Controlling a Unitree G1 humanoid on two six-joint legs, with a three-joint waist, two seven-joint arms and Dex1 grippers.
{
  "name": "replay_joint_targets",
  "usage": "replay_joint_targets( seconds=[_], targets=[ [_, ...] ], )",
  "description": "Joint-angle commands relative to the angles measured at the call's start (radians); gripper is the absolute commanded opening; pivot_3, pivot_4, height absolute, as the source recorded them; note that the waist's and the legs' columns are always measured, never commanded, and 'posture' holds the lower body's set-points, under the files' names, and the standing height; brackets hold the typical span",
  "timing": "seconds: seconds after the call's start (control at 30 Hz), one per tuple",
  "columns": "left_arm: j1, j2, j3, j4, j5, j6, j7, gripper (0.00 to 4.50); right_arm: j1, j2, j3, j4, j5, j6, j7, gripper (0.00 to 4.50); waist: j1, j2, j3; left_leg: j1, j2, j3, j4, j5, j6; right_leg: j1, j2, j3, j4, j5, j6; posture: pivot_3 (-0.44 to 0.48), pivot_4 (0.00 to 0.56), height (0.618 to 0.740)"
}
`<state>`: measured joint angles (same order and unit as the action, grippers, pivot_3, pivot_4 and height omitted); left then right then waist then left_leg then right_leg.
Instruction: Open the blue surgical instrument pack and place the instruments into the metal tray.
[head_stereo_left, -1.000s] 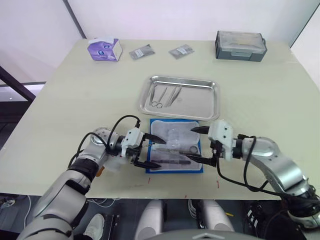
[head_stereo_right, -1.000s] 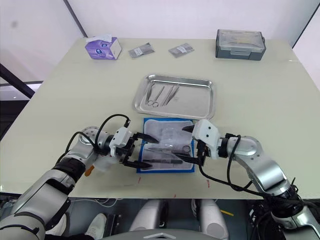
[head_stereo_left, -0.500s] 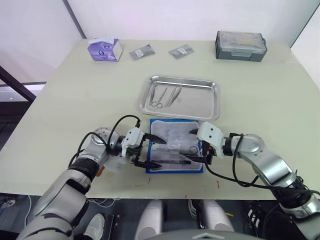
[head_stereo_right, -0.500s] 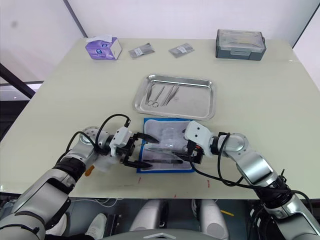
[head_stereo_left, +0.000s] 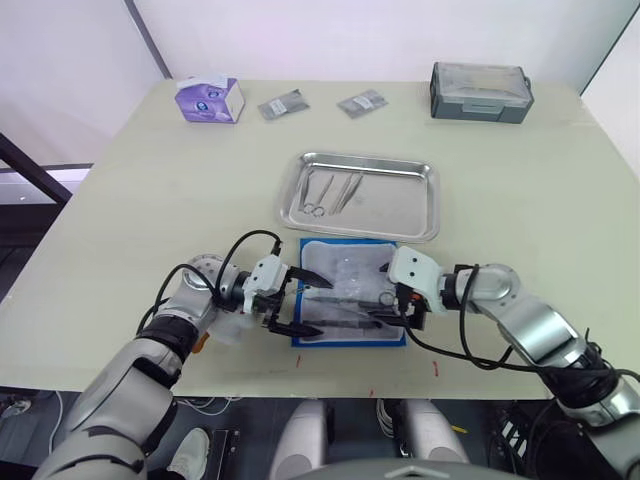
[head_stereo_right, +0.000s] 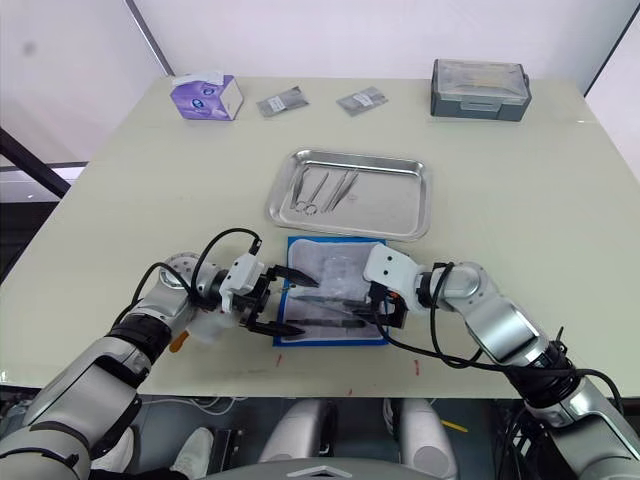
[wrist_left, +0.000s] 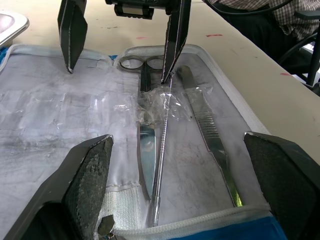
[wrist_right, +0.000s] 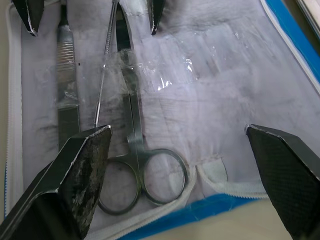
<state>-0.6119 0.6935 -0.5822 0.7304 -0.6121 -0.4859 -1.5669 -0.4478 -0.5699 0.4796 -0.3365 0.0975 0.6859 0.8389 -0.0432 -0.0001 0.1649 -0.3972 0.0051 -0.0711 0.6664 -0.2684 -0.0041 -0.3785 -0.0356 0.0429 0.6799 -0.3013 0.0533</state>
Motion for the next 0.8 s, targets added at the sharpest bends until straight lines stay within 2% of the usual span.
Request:
replay_joint_targets(
  seconds=[0.03,0.1,0.17,0.3,0.8],
  targets=[
    [0.034,-0.005,-0.035,0.022,0.015,0.01,-0.048,4.5,-0.008,-0.001,0.026,0.007,-0.019,-0.005,0.015,3.16,0.0,0.0,0.0,0.0,0.0,0.0,0.0,0.0,0.0,0.0,0.0,0.0,0.0,0.0,0.0,0.0,0.15,0.738],
    [0.035,-0.004,-0.035,0.02,0.014,0.012,-0.048,4.5,-0.012,-0.003,0.033,0.012,-0.021,-0.017,0.026,2.17,0.0,0.0,0.0,0.0,0.0,0.0,0.0,0.0,0.0,0.0,0.0,0.0,0.0,0.0,0.0,0.0,0.15,0.738],
    [0.036,-0.004,-0.035,0.019,0.013,0.014,-0.048,4.5,-0.013,-0.006,0.038,0.014,-0.022,-0.026,0.034,1.84,0.0,0.0,0.0,0.0,0.0,0.0,0.0,0.0,0.0,0.0,0.0,0.0,0.0,0.0,0.0,0.0,0.15,0.738],
    [0.039,-0.002,-0.035,0.014,0.013,0.018,-0.048,4.5,-0.016,-0.01,0.04,0.014,-0.02,-0.016,0.048,0.03,-0.001,0.001,-0.001,0.0,0.0,0.0,0.0,0.0,0.0,0.0,0.0,0.0,0.0,0.0,0.0,0.0,0.15,0.738],
    [0.041,-0.007,-0.03,0.017,0.02,0.021,-0.048,4.5,-0.059,0.008,0.068,-0.013,-0.038,0.003,0.054,0.03,-0.001,0.001,-0.001,0.0,0.0,0.0,0.0,0.0,0.0,0.0,0.0,0.0,0.0,0.0,0.0,0.0,0.15,0.738]
  ],
)
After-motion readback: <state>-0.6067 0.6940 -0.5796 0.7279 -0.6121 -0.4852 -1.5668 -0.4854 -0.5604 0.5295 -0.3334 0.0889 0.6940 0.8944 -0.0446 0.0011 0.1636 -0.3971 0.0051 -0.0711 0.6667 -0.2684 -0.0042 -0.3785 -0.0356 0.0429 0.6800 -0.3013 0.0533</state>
